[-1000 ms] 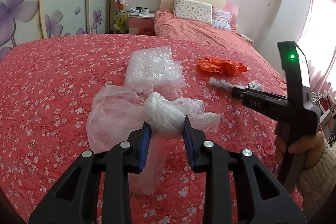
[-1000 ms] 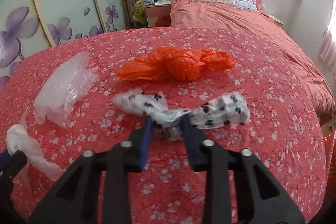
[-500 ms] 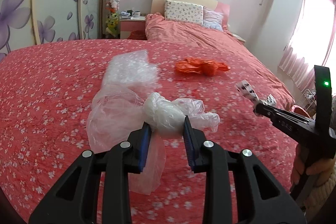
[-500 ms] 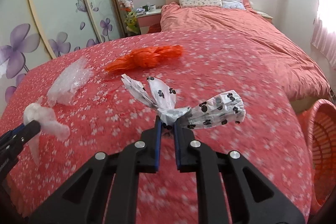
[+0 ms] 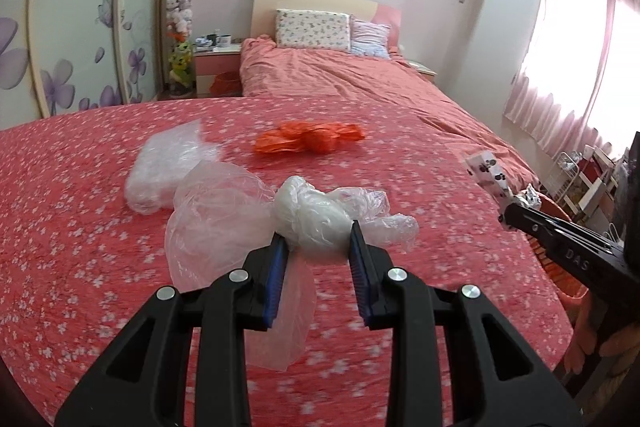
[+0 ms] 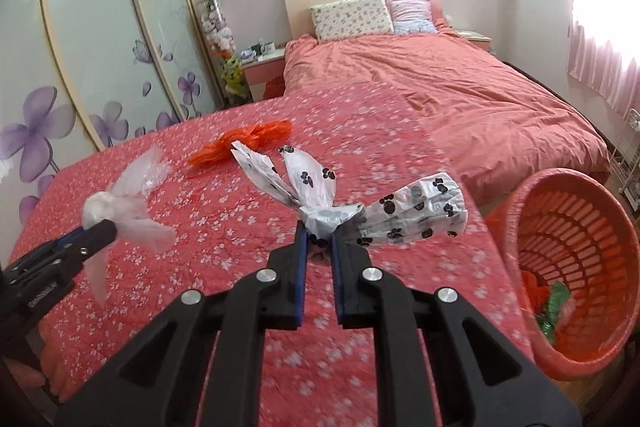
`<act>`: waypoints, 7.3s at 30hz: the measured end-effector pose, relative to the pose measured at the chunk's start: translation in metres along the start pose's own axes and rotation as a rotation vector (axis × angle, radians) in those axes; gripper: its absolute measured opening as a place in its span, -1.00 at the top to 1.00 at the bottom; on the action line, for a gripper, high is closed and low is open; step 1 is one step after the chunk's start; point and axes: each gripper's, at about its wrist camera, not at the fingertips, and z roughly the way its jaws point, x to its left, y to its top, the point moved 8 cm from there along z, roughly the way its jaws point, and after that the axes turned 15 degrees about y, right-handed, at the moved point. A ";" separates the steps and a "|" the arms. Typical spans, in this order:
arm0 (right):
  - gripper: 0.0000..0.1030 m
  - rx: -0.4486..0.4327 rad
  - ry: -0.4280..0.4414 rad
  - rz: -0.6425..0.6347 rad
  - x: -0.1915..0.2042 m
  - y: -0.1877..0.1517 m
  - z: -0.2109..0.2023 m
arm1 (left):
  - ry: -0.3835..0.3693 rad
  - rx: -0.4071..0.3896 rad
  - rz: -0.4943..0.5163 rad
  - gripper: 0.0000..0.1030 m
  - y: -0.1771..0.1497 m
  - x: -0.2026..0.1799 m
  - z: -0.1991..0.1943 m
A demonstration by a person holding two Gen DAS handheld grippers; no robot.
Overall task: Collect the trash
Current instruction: 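Carry the printed bag and white bag in both tools over the basket, then open both tools to drop the printed and white bags into the basket, then grasp the clear bubble-wrap sheet with the left tool while the right tool grasps the orange bag, then carry the orange bag and bubble-wrap sheet in both tools over the basket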
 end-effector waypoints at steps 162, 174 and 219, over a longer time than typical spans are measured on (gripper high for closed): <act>0.48 0.036 -0.119 -0.111 0.024 0.030 0.057 | 0.229 -0.005 -0.086 0.58 0.041 0.083 0.034; 0.47 -0.074 -0.211 -0.069 -0.023 0.001 -0.054 | 0.116 -0.045 0.031 0.58 0.031 -0.016 -0.008; 0.46 -0.235 -0.450 0.191 -0.207 -0.041 -0.178 | -0.201 -0.060 0.258 0.58 -0.019 -0.254 -0.029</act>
